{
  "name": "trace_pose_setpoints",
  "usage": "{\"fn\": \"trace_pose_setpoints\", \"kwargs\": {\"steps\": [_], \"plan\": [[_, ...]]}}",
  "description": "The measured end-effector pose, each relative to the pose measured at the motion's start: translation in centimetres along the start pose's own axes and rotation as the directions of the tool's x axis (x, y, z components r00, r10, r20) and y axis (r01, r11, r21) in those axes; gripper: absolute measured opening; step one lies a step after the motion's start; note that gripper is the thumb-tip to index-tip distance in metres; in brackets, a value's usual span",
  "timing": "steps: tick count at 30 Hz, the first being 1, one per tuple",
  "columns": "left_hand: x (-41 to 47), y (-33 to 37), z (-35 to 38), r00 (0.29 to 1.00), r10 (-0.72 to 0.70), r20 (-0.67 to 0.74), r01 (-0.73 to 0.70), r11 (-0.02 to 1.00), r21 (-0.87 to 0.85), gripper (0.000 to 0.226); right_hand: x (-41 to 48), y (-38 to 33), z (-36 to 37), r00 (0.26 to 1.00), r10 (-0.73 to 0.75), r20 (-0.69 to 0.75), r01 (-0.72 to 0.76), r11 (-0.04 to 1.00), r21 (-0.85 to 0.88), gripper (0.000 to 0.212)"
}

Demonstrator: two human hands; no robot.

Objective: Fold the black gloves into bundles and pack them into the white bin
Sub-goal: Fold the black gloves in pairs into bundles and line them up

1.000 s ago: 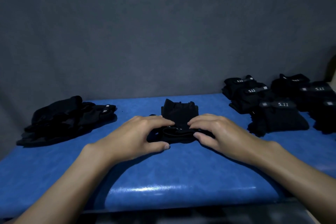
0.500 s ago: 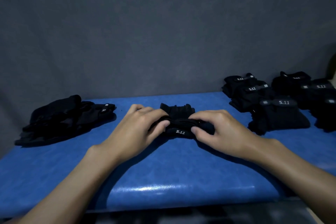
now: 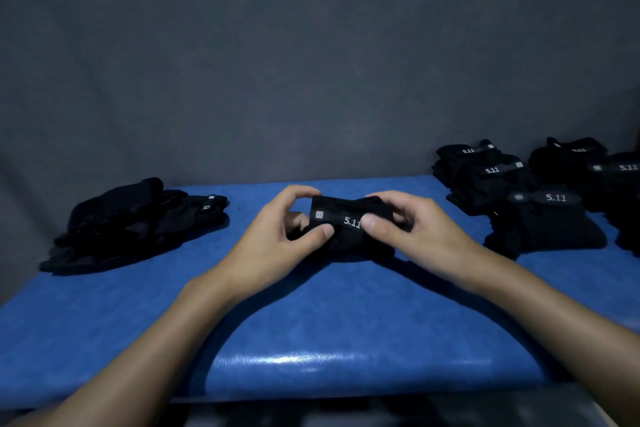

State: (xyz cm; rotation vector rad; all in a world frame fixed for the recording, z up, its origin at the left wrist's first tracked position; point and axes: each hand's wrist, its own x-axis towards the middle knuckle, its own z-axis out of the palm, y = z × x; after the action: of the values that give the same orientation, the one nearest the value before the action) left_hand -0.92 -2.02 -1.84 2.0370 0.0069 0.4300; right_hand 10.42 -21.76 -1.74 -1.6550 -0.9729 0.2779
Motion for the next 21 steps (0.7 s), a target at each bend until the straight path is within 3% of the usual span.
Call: {"fn": "trace_pose_setpoints", "kwargs": {"steps": [11, 15, 17, 21], "plan": [[0.5, -0.4, 0.3, 0.992, -0.105, -0.075, 0.103, 0.994, -0.026, 0.029, 1.2, 0.5, 1.1, 0.993, -0.038, -0.114, 0.029, 0.996, -0.079, 0.019], [0.4, -1.1, 0.0, 0.994, -0.054, -0.091, 0.070, 0.980, 0.184, 0.046, 2.2, 1.2, 1.2, 0.991, 0.029, -0.131, -0.049, 0.987, -0.154, 0.016], [0.3, -1.1, -0.2, 0.997, -0.042, -0.063, 0.056, 0.972, 0.228, 0.054, 2.5, 1.6, 1.5, 0.987, 0.068, -0.145, -0.097, 0.974, -0.204, 0.023], [0.1, -0.9, -0.2, 0.998, -0.058, -0.021, 0.062, 0.963, 0.263, 0.050, 2.4, 2.2, 1.7, 0.966, 0.147, -0.214, -0.219, 0.904, -0.367, 0.064]]}}
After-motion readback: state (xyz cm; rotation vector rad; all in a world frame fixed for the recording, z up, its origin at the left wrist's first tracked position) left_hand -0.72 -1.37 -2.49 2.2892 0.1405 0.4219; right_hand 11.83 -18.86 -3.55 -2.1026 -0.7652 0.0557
